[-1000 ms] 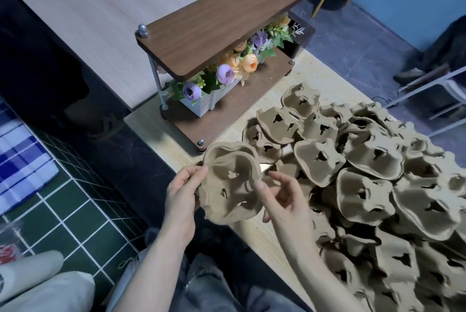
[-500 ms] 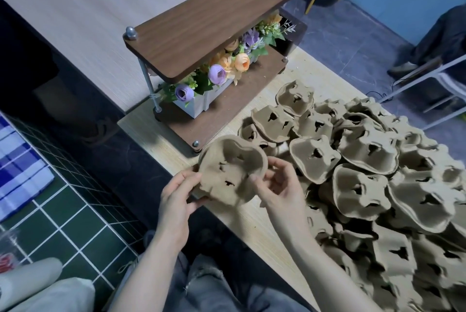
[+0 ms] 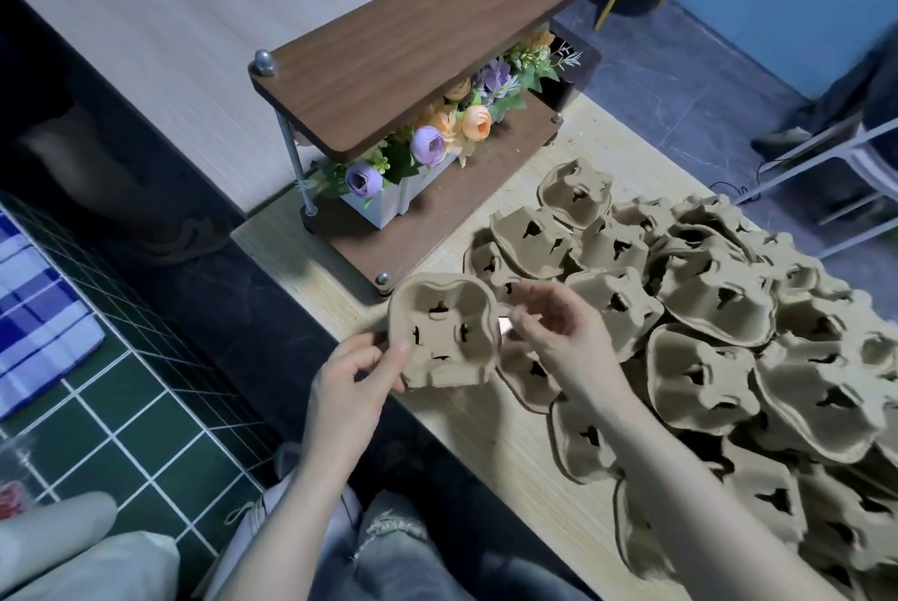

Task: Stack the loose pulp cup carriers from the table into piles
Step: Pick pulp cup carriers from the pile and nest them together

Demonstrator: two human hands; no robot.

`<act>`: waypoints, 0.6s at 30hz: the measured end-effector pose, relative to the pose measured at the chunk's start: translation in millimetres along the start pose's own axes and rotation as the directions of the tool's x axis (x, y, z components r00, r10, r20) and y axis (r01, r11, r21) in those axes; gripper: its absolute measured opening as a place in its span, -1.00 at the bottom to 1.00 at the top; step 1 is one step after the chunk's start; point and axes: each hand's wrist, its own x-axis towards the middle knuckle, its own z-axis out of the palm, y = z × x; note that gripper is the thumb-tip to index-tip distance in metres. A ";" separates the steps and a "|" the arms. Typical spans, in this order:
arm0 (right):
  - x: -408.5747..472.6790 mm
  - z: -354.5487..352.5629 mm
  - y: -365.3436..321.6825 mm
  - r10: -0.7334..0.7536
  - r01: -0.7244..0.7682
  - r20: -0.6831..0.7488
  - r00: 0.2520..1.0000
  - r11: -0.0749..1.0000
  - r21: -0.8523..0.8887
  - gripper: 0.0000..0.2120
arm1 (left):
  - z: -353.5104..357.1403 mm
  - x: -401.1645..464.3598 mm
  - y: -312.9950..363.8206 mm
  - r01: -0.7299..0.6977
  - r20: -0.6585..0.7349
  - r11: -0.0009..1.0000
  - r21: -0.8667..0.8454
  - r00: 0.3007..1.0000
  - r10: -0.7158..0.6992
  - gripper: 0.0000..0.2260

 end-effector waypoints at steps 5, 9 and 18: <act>53.5 -31.0 -12.3 -0.142 0.126 -0.109 0.984 0.981 -0.145 -0.86 | 1.1 3.0 -9.7 -0.024 -0.085 0.999 0.027 0.996 0.026 -0.71; 103.9 -51.0 -15.7 -0.144 0.088 -0.105 0.984 0.907 -0.411 -0.78 | 6.0 3.5 -1.1 -0.006 -0.122 0.982 -0.188 0.992 -0.017 -0.86; 148.7 -49.2 -6.7 0.084 -0.079 -0.022 0.996 0.772 -0.630 -0.47 | 6.8 7.0 0.2 -0.027 0.026 0.967 -0.253 0.999 0.035 -0.52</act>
